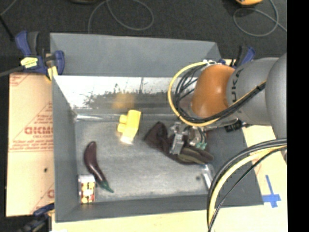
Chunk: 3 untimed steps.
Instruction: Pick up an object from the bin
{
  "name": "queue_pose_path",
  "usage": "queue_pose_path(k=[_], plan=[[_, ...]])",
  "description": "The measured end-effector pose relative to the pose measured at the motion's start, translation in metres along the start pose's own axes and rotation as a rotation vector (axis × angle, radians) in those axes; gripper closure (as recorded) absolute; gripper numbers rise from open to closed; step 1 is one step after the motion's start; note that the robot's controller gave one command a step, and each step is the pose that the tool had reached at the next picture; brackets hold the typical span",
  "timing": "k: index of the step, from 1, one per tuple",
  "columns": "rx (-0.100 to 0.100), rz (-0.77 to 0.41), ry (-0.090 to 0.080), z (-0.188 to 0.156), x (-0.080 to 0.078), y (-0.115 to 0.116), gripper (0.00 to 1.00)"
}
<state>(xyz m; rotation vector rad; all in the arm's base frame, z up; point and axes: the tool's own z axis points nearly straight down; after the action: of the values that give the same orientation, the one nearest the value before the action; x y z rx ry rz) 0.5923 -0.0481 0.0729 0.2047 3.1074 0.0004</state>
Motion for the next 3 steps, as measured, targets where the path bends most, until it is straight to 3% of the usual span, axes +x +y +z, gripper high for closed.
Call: queue_pose_path(k=[1, 2, 3], plan=[[0.0, 0.0, 0.0, 0.0, 0.0, 0.0, 1.0], [0.001, -0.03, -0.003, -0.015, -0.031, 0.004, 1.0], [0.001, -0.03, -0.003, -0.015, -0.031, 0.004, 1.0]])
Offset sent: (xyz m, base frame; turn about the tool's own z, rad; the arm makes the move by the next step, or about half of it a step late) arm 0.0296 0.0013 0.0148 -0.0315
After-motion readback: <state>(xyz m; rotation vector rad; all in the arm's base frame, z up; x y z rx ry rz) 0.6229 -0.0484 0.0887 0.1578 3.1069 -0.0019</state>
